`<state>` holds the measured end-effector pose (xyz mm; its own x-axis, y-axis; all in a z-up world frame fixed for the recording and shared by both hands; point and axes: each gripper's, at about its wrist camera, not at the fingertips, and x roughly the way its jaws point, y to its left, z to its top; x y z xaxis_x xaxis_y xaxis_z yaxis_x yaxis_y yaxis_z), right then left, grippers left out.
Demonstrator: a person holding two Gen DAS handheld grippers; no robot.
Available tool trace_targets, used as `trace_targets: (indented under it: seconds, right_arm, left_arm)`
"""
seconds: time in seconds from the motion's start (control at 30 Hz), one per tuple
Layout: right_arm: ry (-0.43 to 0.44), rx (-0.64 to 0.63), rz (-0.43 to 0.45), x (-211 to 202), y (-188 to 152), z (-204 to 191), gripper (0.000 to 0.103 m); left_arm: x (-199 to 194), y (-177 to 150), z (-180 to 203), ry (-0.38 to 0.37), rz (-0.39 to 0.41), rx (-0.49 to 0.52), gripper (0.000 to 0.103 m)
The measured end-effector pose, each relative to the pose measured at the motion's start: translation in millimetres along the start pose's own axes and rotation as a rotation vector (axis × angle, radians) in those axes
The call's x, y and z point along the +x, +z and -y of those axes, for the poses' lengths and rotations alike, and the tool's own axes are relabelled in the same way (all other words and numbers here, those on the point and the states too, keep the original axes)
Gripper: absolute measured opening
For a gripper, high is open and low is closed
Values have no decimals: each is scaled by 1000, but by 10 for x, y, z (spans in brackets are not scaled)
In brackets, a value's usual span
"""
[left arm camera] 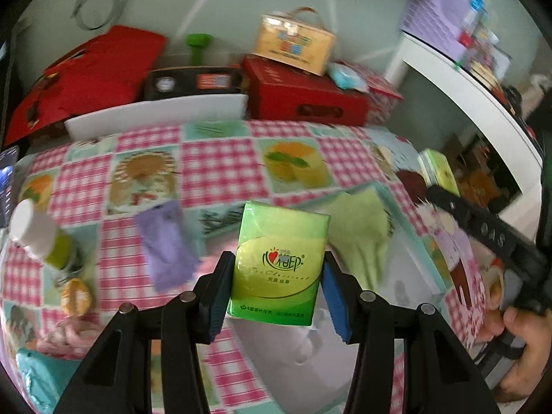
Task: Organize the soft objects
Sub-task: 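Lower the tissue pack into the tray and open the left tool while the right tool releases its pack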
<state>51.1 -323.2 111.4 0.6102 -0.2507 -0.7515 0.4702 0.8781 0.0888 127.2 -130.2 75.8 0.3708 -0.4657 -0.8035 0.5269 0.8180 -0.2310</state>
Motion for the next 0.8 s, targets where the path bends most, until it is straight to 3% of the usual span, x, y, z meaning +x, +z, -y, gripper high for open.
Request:
trace_targets:
  seconds: [0.2,0.33,0.8]
  right_arm:
    - [-52,70,-10,-4,-33,330,50]
    - [-50,61,-28,62,-69,356,50]
    - [-65,25,-262,737,-454,380,51]
  left_arm:
    - [175,-78,378,-55,-42,84,51]
    - [288,-136,530,-44,-68,135,51]
    - [755,-314,628,-48,-194,133,51]
